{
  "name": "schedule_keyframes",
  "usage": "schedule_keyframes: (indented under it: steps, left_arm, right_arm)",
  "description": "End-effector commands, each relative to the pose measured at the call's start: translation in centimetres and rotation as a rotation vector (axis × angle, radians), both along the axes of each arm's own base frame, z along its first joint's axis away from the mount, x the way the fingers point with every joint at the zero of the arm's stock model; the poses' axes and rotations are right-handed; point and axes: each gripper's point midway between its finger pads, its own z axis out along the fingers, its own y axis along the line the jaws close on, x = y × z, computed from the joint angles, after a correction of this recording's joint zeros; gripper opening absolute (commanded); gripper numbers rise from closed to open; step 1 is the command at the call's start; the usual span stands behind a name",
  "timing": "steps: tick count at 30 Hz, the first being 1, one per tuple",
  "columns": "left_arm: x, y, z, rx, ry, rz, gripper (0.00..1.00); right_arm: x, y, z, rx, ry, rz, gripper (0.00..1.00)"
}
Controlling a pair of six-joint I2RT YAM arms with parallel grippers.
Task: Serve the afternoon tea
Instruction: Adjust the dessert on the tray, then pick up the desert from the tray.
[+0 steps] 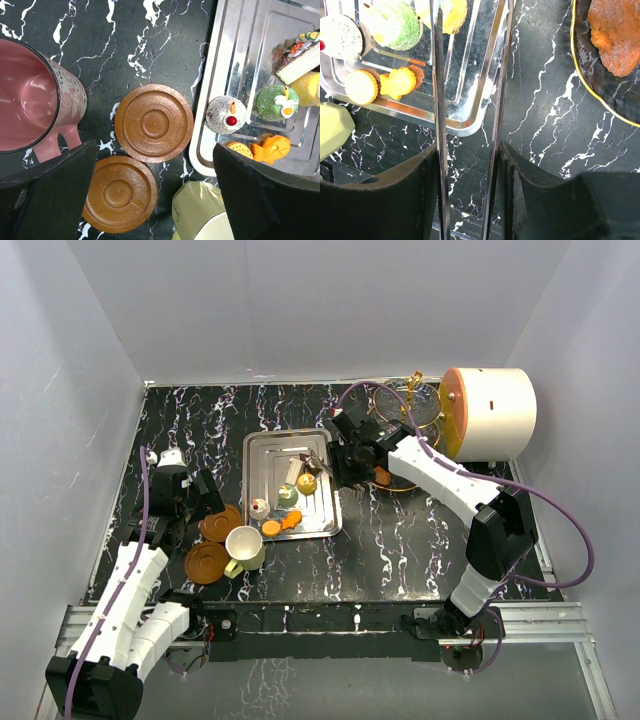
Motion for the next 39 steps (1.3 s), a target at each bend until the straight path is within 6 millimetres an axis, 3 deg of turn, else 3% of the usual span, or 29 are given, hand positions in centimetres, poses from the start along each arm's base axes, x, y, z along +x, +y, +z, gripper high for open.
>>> schedule_keyframes:
  steps: [1, 21, 24, 31, 39]
  left_arm:
    - [-0.2, 0.5, 0.7, 0.019, -0.021, 0.015, 0.99]
    - [-0.2, 0.6, 0.7, 0.022, -0.020, 0.022, 0.99]
    - [-0.2, 0.6, 0.7, 0.022, -0.021, 0.024, 0.99]
    - [-0.2, 0.6, 0.7, 0.023, -0.018, 0.025, 0.99]
    - [-0.2, 0.6, 0.7, 0.023, -0.018, 0.022, 0.99]
  right_arm:
    - [1.7, 1.2, 3.2, 0.091, -0.086, 0.031, 0.43]
    - [2.2, 1.2, 1.5, 0.035, -0.047, 0.091, 0.46]
    - [2.4, 1.3, 0.3, 0.008, -0.021, 0.102, 0.46]
    - [2.2, 1.1, -0.7, -0.017, 0.002, 0.117, 0.46]
    - [3.4, 1.6, -0.8, -0.020, -0.027, 0.117, 0.44]
